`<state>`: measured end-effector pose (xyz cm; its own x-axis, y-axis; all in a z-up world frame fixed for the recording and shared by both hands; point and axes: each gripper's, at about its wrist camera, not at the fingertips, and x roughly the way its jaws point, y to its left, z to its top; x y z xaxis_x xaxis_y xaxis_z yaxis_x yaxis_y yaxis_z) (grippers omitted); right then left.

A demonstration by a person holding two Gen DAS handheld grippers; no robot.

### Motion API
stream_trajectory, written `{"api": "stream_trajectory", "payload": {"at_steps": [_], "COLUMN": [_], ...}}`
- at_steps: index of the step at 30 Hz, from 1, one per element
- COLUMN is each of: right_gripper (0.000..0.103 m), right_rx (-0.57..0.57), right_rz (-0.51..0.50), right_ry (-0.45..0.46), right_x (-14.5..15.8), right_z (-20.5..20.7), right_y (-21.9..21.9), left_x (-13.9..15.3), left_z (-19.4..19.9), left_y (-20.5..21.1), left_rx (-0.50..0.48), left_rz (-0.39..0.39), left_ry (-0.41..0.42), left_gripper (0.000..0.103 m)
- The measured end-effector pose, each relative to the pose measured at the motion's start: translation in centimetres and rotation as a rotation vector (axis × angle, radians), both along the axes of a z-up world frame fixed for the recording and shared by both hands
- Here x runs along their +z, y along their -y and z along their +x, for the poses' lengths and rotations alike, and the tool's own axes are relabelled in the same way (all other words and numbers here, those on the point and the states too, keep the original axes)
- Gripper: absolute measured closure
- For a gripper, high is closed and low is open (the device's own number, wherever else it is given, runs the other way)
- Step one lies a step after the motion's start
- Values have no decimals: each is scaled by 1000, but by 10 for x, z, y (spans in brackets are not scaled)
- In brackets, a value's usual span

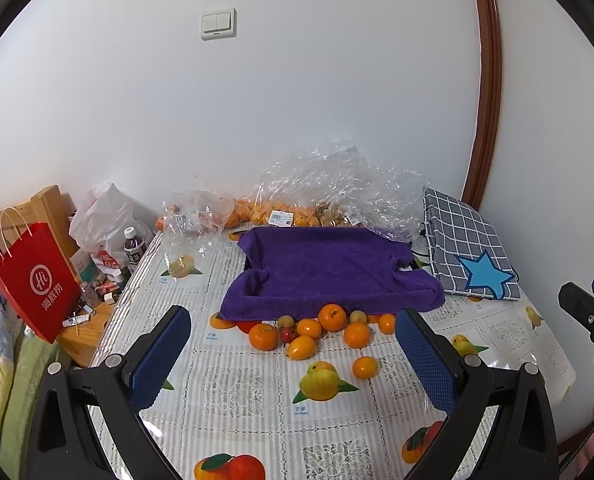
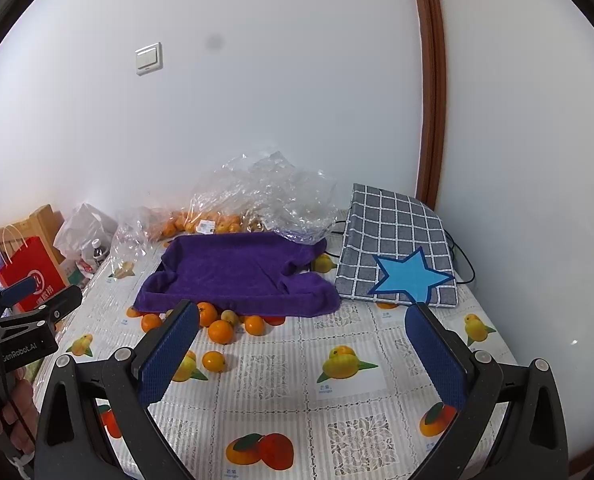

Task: Organize fruits

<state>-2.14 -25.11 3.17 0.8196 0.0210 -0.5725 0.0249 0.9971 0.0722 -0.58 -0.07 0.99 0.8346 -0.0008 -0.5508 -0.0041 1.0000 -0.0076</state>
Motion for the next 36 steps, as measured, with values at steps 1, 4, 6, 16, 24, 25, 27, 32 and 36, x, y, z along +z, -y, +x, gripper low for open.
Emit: {"api": "stream_trajectory", "payload": {"at_steps": [1,4,6,16,24,25,27,32,36], "right_gripper": [1,1,1,1,1,1,1,1,1], "right_rx": [1,0,2,9,17,17,19,22,26], "right_rz": [-1,3,3,-11,-24,-23,-22,-27,-32], "right_ry": [0,1,-2,7,11,10,11,10,16], "right_x": [0,-2,-2,-1,-2,-2,-3,-2,-1], "right_z": [0,-1,0,-3,-3,-3,-5,-5,-6], "right_y": [0,1,0,-3,-7,-7,-8,-10,-12], "left_x": [1,0,-1,2,1,1,1,1,1], "left_z": [0,-1,-2,-3,-4,-4,-5,-4,-4], "left_y": [0,1,1,-2,-2,-2,-2,-4,-5], "left_rx": [0,0,-2,6,6,5,9,10,5], "left_rz": [-1,0,1,-1,-3,-2,3,-8,-11], "left_ry": [1,0,3,2,-2,-5,-6,-9,1], "left_gripper": [0,0,0,0,0,0,0,0,0]}}
